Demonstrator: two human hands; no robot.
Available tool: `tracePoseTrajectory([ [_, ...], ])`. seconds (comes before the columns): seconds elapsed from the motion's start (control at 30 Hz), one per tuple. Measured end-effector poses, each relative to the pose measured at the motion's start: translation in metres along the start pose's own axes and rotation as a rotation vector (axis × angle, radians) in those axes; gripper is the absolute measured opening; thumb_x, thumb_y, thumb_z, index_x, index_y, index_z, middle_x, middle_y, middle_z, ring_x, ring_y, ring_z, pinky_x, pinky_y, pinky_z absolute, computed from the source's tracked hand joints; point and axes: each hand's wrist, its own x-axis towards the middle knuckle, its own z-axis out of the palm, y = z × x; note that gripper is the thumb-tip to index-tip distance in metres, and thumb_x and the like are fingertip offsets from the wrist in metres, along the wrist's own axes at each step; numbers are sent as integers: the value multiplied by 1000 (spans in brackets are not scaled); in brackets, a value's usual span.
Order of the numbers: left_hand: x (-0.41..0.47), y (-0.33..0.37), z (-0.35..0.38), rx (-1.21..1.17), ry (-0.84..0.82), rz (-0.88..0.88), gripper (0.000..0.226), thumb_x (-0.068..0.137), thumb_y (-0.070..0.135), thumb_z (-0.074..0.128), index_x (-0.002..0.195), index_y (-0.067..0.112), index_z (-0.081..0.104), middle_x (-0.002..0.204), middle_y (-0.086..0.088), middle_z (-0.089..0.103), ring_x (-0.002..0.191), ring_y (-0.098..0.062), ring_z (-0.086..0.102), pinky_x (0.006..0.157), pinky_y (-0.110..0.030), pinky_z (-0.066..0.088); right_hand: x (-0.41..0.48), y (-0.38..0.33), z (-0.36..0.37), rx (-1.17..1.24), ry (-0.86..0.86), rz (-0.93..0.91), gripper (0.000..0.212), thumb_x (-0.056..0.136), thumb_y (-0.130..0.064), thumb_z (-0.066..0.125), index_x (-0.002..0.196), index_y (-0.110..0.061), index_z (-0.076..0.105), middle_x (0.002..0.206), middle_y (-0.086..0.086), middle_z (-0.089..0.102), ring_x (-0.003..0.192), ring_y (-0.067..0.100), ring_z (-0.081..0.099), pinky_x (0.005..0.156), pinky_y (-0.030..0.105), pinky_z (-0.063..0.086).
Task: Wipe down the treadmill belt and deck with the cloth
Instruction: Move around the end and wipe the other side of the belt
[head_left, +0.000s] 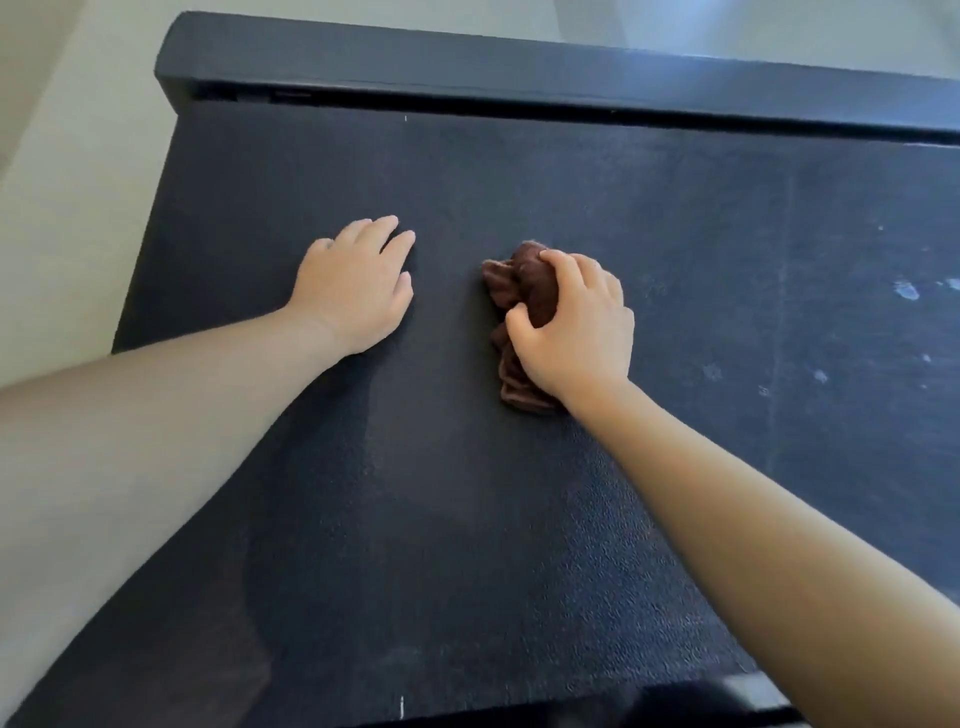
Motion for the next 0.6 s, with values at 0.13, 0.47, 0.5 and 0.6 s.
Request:
tracePoseTrajectory([
  [0.13, -27, 32, -19, -108, -87, -47, 48, 94, 36, 40, 138, 17, 41, 145, -1, 39, 128, -24, 41, 93, -41, 38, 29, 5, -7, -72, -101, -30, 54, 82, -42, 51, 133, -25, 44, 135, 0, 47, 124, 27, 39, 93, 47, 37],
  [0.47, -117, 104, -28, -208, -92, 32, 45, 90, 38, 49, 133, 22, 48, 143, 4, 42, 132, -16, 39, 107, -41, 27, -44, 76, -56, -75, -249, -341, 60, 81, -43, 55, 136, -22, 43, 142, -2, 41, 129, 23, 35, 88, 49, 40],
  [0.5, -122, 109, -21, -219, -121, 10, 47, 91, 39, 47, 135, 23, 46, 146, 5, 38, 136, -15, 32, 110, -43, 22, -53, 84, -61, -80, -247, -344, 60, 81, -44, 54, 135, -22, 44, 141, -2, 42, 128, 22, 35, 87, 48, 41],
  [0.6, -134, 123, 1, -183, -171, -23, 56, 91, 45, 36, 144, 25, 32, 155, 4, 20, 144, -15, 10, 114, -50, 5, -72, 107, -75, -76, -202, -317, 60, 78, -47, 50, 132, -23, 46, 138, -2, 45, 124, 20, 34, 84, 46, 42],
])
